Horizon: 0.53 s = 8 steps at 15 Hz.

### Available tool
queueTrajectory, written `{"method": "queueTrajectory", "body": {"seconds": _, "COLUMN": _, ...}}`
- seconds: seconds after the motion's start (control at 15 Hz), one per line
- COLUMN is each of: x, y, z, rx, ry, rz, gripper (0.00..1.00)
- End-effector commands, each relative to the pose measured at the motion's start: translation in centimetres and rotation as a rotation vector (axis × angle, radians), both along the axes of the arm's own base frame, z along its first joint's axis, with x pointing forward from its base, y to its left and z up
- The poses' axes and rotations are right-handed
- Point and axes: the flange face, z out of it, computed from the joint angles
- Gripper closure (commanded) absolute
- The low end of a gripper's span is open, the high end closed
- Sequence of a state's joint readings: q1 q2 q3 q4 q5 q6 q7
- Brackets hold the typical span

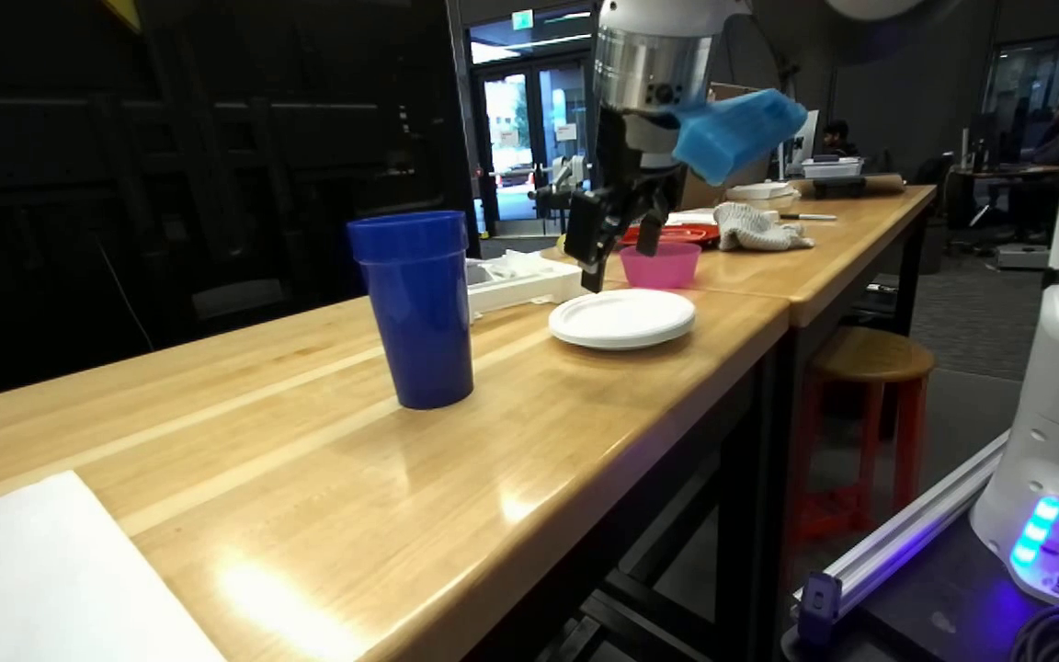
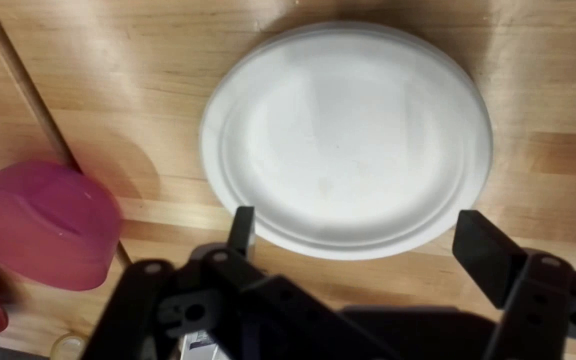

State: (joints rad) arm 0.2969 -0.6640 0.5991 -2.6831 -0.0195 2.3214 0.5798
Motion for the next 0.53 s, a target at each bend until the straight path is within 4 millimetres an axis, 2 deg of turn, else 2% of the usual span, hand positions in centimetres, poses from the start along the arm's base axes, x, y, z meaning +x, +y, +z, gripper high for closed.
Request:
{"method": "queueTrajectory", "body": {"seconds": 0.0, "x": -1.3, "y": 0.1, "z": 1.9, "rx": -0.044, "ry": -0.05, "rz": 0.005, "gripper": 0.0}}
{"method": "queueTrajectory", "body": {"seconds": 0.47, "x": -5.2, "y": 1.6, "z": 2.1, "rx": -0.298, "ry": 0.067, "rz": 0.189, "gripper": 0.0}}
